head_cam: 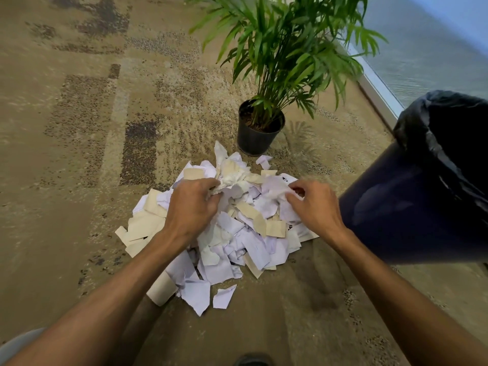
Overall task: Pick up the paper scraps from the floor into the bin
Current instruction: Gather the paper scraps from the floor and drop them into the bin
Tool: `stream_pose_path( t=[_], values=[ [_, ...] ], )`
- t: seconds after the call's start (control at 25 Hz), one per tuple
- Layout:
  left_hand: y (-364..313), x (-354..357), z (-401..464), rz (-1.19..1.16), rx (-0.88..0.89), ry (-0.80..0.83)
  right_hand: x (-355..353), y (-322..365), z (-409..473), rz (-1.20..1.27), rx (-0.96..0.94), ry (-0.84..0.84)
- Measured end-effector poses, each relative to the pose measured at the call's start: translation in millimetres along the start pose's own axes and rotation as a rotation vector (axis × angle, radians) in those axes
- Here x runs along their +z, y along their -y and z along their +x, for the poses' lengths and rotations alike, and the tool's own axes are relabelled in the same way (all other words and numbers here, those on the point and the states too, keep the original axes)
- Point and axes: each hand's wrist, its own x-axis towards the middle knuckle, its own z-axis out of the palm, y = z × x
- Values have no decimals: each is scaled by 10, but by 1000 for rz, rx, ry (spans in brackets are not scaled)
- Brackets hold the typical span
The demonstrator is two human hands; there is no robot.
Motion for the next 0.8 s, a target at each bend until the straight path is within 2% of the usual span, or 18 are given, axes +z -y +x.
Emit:
stream_pose_path(
  t=[0.2,0.28,0.44,0.6,0.8],
  values=[
    [-482,-226,139,-211,-130,-75,-529,226,-23,301,41,-99],
    [-814,-311,187,-299,-125,-87,-843,289,-87,352,23,-150],
    [-1532,-396,378,-352,4,-84,-1567,318,-220,338,3,-320],
    [-2362,-353,594,-368,146,-74,-2262,71,-284,272,38,-449],
    [-3273,123,816,-183,278,76,-2731,-504,-354,94,126,-443]
  ],
)
